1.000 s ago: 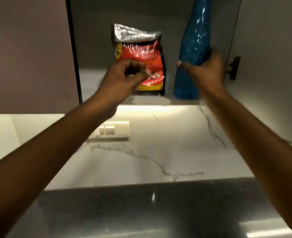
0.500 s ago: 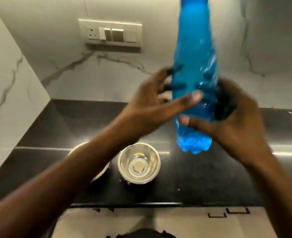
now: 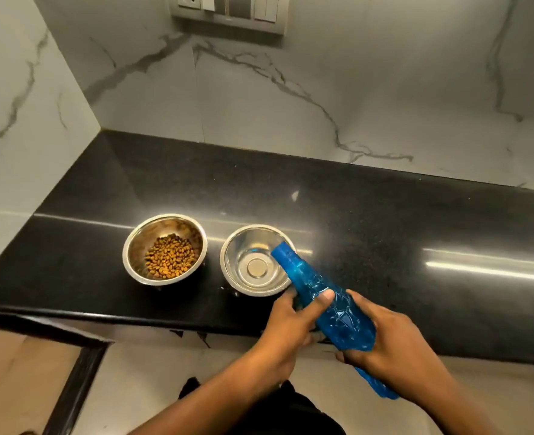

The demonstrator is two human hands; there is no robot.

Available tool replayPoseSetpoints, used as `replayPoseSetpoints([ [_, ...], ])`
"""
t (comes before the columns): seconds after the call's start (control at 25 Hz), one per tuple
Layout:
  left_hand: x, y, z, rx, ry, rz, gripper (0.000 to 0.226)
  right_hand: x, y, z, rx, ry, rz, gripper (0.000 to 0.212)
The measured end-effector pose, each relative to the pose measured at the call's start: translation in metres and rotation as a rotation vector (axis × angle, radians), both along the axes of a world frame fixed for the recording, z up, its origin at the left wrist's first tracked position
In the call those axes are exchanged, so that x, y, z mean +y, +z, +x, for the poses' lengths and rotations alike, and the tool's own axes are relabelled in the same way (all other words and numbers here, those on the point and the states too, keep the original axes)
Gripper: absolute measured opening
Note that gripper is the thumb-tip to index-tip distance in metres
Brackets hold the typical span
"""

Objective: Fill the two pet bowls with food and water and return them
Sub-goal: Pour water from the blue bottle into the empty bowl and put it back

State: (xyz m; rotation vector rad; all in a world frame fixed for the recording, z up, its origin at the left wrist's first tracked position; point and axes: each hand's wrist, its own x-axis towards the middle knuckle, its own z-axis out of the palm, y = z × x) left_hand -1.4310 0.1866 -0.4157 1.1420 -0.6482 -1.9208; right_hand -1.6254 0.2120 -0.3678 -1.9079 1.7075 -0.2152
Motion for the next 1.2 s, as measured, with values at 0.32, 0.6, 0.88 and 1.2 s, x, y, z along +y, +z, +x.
replayPoseSetpoints([
  [0.32, 0.007, -0.030, -0.011, 0.045, -0.056, 0.211, 0.044, 0.008, -0.006, 0.003, 0.181, -0.044, 0.131, 0.117],
  [0.6, 0.004, -0.034, -0.011, 0.050, -0.058, 0.260, 0.055, 0.000, 0.003, 0.006, 0.244, -0.015, 0.157, 0.116],
  [0.88, -0.002, -0.034, -0.010, 0.076, -0.052, 0.274, 0.057, -0.009, 0.007, 0.007, 0.276, 0.016, 0.154, 0.114],
  [1.2, -0.007, -0.036, -0.011, 0.110, -0.056, 0.300, 0.057, -0.014, 0.009, 0.004, 0.261, 0.018, 0.173, 0.120],
])
